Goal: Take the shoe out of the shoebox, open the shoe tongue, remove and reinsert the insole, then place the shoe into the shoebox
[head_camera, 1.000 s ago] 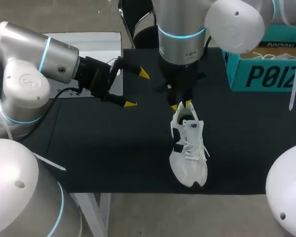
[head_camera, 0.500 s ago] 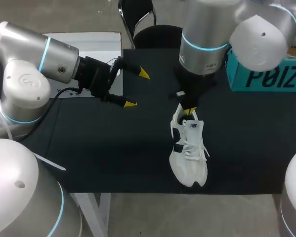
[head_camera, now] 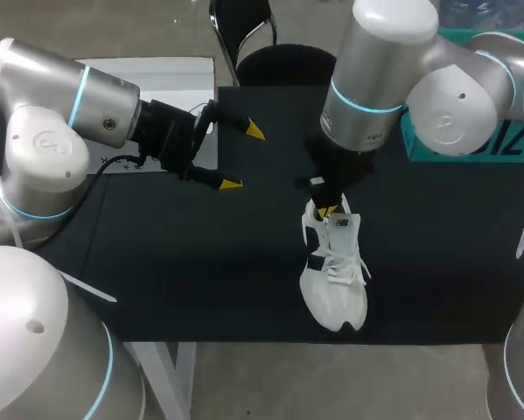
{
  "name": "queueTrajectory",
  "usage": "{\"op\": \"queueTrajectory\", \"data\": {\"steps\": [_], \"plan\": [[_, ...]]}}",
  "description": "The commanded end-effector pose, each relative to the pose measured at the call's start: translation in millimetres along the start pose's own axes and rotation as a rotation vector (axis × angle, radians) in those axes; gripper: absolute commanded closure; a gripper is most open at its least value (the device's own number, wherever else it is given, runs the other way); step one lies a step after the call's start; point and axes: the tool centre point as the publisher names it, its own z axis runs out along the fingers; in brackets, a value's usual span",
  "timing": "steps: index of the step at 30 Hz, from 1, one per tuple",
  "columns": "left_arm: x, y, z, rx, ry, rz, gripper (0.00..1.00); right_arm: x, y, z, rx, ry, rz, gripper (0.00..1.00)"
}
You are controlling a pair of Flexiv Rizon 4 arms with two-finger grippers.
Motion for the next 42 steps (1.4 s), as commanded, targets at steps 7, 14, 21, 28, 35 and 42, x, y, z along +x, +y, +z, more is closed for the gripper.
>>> {"op": "queueTrajectory", "data": {"steps": [7,14,21,28,35,42], "plan": [[-0.4,0.0,0.4,-0.002,0.003,0.001,0.0,-18.3,33.5,15.6,0.003,0.008,-0.008,1.0],[-0.4,0.0,0.4,-0.002,0.003,0.001,0.0,-33.2,33.0,30.4,0.04,-0.006,-0.001,1.0],[-0.4,0.0,0.4,-0.002,0.003,0.001,0.0,-33.8,28.8,51.9,0.061,-0.023,0.012,1.0],[-0.4,0.0,0.4,-0.002,0.003,0.001,0.0,-30.3,29.4,66.1,0.103,-0.057,0.029,1.0],[-0.4,0.0,0.4,-0.002,0.003,0.001,0.0,-37.4,23.0,85.9,0.143,-0.068,0.054,1.0],[-0.4,0.0,0.4,-0.002,0.003,0.001,0.0,-45.0,11.7,99.3,0.134,-0.081,0.093,1.0]]}}
